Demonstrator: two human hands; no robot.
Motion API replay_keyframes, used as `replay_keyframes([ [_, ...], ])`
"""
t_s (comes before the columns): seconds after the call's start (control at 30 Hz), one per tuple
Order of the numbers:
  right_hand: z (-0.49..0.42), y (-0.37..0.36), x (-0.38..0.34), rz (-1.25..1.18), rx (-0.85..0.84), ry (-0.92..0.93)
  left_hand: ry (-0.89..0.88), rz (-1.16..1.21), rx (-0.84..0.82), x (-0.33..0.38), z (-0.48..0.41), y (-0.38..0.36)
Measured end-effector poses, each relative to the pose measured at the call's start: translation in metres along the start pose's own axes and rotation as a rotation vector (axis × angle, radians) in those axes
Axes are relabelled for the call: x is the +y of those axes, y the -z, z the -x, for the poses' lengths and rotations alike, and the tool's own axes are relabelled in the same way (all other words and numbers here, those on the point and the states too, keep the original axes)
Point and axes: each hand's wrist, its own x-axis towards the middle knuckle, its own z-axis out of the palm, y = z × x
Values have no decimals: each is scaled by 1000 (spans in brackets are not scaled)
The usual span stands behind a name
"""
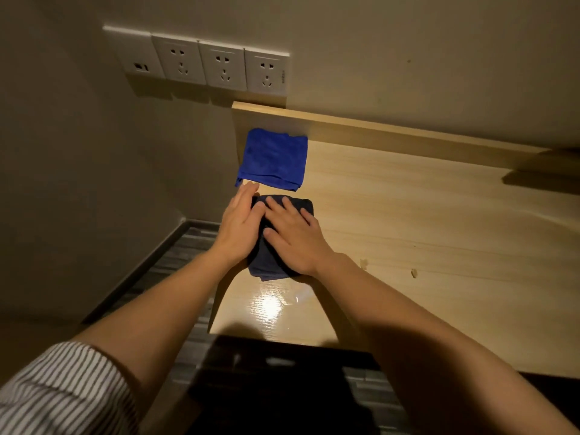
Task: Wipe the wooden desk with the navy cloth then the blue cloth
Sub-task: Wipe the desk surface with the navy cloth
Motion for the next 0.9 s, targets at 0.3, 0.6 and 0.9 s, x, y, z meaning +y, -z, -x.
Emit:
replay_keyframes([
  [0.3,69,62,134,214,65,-404,-264,-711,-251,19,3,-44],
  [0.6,67,54,159,216,76,-380,-326,-852,-229,3,0,-48],
  [0.9,66,53,161,222,87,-359,-358,-867,-240,-9,29,-41],
])
